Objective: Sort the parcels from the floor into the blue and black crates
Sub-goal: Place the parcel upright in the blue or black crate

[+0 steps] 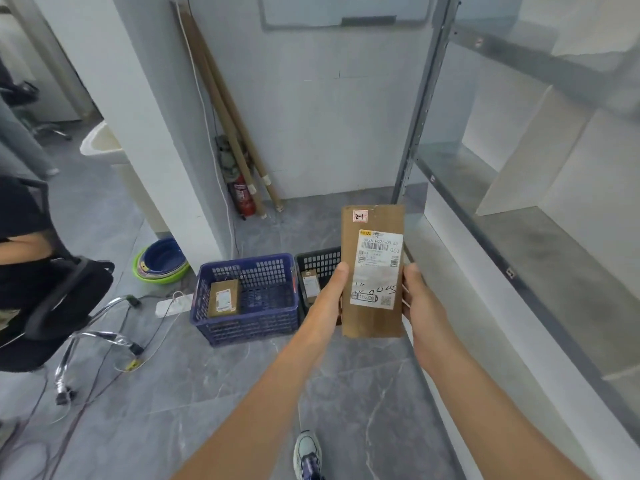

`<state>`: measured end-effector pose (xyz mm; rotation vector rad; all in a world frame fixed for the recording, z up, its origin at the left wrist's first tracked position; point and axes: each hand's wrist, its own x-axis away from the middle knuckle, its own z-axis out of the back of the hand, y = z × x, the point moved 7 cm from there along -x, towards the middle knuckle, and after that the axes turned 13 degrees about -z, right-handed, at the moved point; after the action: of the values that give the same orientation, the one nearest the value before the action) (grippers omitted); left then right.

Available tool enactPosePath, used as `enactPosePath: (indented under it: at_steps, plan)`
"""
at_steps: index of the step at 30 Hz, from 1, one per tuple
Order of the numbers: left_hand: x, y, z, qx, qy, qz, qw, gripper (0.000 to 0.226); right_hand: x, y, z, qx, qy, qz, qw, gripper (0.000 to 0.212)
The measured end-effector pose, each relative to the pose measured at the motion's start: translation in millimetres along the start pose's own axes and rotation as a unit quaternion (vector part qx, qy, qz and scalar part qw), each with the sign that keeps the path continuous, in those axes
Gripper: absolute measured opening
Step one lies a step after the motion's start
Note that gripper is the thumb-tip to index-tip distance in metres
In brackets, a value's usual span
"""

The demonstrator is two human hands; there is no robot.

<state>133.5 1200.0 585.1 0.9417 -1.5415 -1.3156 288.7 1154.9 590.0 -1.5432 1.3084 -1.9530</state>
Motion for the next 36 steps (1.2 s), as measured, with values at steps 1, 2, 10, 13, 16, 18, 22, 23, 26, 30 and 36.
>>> enactPosePath:
  at_steps: [1,2,10,13,16,18,22,23,26,30,36]
  plan:
    - [-20.7,-3.1,5.2,-0.001,-0.001,0.002,1.000,0.035,-17.1,-6.2,-8.2,0.006,-0.001,-0.002,1.000,0.045]
    - [-38.9,-5.3,10.7,0.000,-0.001,0.007,1.000,0.036,-33.9,-11.6,-16.7,0.009,-0.002,-0.008,1.000,0.044]
    - [-153.2,-19.4,49.4,0.012,-0.021,0.053,0.998,0.035,-146.4,-46.9,-67.2,0.018,0.004,-0.069,0.997,0.050]
    - [-195.6,-32.5,60.3,0.029,-0.008,0.071,0.997,0.053,-183.2,-56.7,-78.4,0.032,0.014,-0.081,0.996,0.051]
    - [-236.4,-40.6,66.1,0.028,-0.005,0.095,0.995,0.049,-225.1,-67.6,-89.1,0.046,0.008,-0.101,0.994,0.049]
    - [-261.0,-45.9,68.5,0.021,0.002,0.124,0.992,0.037,-254.7,-73.0,-94.1,0.054,0.002,-0.117,0.992,0.048]
    - [-320.5,-70.3,71.9,0.020,0.016,0.170,0.985,0.045,-322.6,-82.7,-104.2,0.073,-0.007,-0.146,0.987,0.047]
    - [-334.7,-79.5,71.2,0.020,0.022,0.182,0.983,0.052,-340.9,-83.6,-104.4,0.074,-0.002,-0.153,0.986,0.046]
    - [-381.6,-105.2,67.2,0.014,0.033,0.203,0.979,0.071,-399.7,-84.2,-103.2,0.071,0.007,-0.176,0.982,0.042]
    - [-437.8,-140.6,60.5,0.022,0.058,0.237,0.970,0.067,-470.0,-87.6,-105.4,0.101,-0.023,-0.210,0.972,0.034]
    - [-496.4,-198.0,54.2,0.040,0.087,0.276,0.956,0.064,-562.5,-59.4,-103.5,0.132,-0.026,-0.275,0.952,0.039]
